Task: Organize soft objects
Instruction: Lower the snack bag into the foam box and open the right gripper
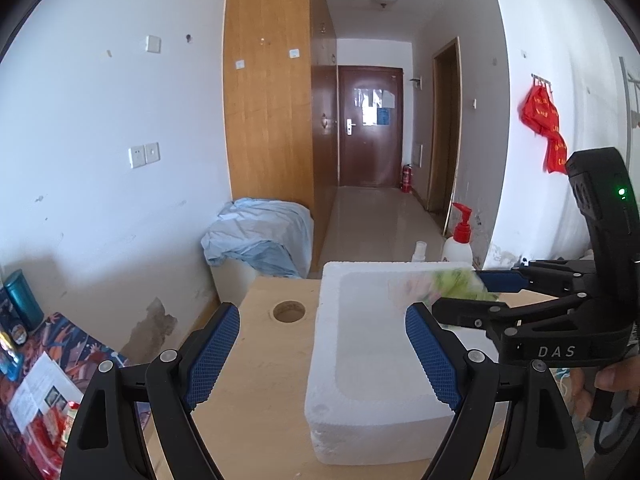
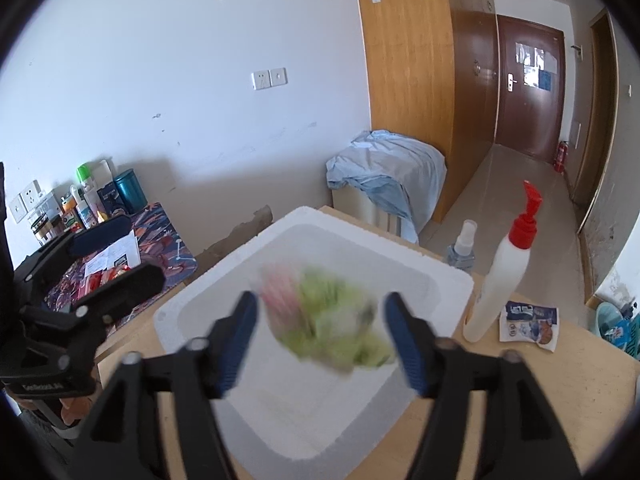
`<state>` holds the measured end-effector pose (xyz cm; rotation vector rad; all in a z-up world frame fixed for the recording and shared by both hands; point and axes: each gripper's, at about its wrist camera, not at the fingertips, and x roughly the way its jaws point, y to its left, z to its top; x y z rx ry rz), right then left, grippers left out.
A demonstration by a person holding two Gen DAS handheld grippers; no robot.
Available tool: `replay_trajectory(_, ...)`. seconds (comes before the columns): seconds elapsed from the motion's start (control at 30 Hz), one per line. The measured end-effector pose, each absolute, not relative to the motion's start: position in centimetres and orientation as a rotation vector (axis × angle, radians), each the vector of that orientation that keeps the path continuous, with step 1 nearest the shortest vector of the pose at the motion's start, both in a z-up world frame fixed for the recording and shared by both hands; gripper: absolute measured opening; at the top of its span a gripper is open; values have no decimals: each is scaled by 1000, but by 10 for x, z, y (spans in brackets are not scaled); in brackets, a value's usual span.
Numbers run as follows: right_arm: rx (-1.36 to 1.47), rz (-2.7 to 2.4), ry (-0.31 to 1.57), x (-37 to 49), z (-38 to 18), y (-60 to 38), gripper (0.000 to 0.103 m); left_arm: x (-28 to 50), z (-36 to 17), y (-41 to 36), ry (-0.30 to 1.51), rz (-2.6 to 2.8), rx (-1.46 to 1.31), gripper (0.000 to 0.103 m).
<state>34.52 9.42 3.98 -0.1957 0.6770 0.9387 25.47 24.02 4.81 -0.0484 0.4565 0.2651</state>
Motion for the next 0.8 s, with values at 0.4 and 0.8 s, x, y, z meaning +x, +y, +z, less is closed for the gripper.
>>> replay_trajectory(0.4, -193, 915, 657, 338, 46, 88, 97, 246, 51, 242, 446, 269, -58, 89)
replay_trajectory(0.8, -161, 855, 601, 318, 60, 52, 103, 224, 59, 222, 408, 272, -44, 102)
